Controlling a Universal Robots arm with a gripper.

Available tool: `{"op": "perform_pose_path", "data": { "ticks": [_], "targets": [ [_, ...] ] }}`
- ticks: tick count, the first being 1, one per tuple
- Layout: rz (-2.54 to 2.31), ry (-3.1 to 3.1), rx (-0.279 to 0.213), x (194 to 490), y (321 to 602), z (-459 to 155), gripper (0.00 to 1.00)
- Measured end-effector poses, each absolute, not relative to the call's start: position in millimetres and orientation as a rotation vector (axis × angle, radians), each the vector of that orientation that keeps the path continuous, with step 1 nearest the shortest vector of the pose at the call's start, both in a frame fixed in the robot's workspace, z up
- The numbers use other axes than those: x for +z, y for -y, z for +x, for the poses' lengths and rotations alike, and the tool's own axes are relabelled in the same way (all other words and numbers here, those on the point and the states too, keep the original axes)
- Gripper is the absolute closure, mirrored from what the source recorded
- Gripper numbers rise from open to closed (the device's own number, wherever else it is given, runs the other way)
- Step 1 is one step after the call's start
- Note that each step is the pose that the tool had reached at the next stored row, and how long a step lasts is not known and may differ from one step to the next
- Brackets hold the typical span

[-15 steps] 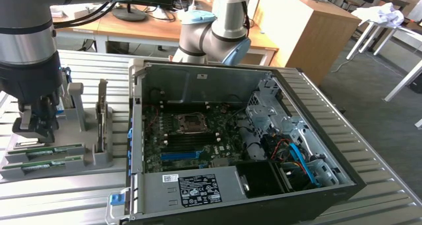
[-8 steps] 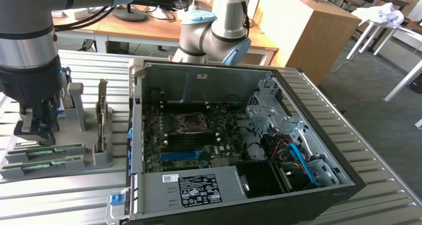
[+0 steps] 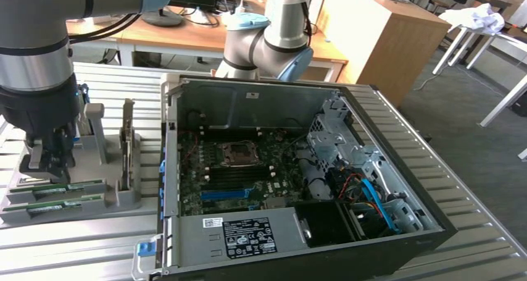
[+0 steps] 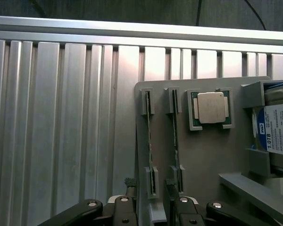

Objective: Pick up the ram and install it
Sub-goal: 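Press down the ram until it locks into place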

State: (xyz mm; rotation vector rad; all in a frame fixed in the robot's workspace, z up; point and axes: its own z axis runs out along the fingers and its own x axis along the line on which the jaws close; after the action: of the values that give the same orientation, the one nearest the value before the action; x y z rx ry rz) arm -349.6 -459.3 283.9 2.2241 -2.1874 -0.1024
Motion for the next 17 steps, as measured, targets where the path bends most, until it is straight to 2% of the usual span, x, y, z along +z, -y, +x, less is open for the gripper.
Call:
{"op": "perform_pose_path", "data": {
  "ticks": [17],
  "targets": [
    [2.224, 2.187, -0.102, 267.0, 459.3, -349.7, 0.64]
  ]
}}
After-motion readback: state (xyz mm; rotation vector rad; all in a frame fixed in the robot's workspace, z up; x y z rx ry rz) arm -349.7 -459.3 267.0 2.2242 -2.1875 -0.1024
